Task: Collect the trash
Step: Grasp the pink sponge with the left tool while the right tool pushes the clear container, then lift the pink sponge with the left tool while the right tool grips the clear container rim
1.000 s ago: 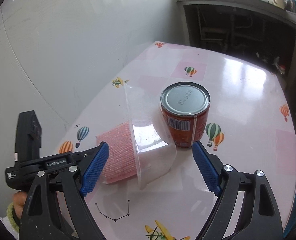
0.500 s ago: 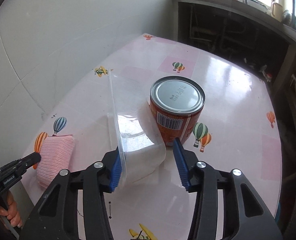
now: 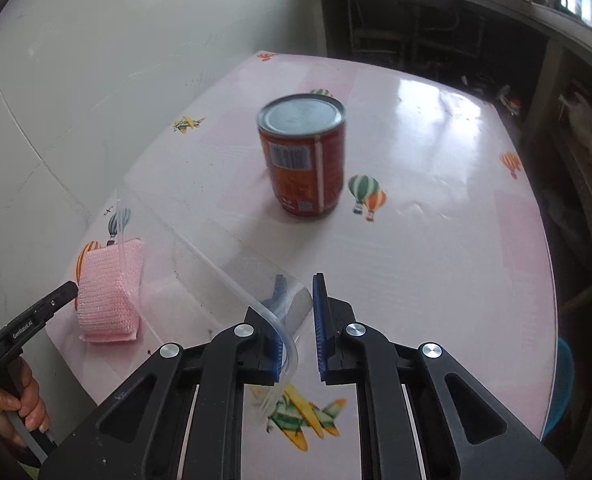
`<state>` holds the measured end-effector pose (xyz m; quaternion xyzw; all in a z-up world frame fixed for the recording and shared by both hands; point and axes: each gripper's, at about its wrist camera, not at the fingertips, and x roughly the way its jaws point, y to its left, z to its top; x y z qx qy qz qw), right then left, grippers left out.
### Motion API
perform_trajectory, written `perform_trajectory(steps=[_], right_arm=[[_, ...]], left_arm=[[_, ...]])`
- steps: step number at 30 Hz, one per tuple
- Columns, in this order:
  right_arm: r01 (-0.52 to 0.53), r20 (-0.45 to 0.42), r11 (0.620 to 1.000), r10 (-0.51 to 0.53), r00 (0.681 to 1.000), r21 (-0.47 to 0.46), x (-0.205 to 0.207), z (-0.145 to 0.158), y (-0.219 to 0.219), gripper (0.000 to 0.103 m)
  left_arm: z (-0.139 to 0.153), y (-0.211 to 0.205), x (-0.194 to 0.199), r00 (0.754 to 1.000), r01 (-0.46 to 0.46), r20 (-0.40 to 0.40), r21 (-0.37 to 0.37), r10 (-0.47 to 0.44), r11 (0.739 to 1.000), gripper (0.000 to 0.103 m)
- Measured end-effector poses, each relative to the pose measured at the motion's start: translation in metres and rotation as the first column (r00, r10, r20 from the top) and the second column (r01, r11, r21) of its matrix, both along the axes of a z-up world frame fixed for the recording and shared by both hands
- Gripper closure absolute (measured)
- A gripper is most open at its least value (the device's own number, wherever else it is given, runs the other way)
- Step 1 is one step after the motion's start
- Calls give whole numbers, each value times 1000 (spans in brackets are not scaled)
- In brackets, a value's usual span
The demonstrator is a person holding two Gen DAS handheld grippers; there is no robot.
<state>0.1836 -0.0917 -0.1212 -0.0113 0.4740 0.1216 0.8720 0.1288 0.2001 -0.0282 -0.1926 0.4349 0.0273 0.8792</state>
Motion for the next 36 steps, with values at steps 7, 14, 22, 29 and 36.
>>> perform_trajectory(steps=[7, 14, 22, 29, 36], right_arm=[[258, -46, 955, -254, 966, 144, -30, -6, -90, 91], [353, -77, 919, -345, 935, 173, -53, -11, -123, 78], [327, -95, 928, -314, 945, 179, -59, -19, -114, 73], [306, -75, 932, -297, 952, 192, -67, -9, -116, 73], [274, -28, 940, -274, 961, 204, -67, 5, -124, 46]], left_arm=[[1, -17, 17, 999, 44, -26, -17, -44, 999, 38], [5, -38, 44, 1000, 4, -26, 45, -3, 999, 16], [-7, -83, 71, 993, 110, -55, 203, -101, 973, 14], [-10, -124, 56, 946, 323, -48, 225, -321, 919, 14], [1, -139, 35, 871, 489, -43, -9, -489, 872, 14]])
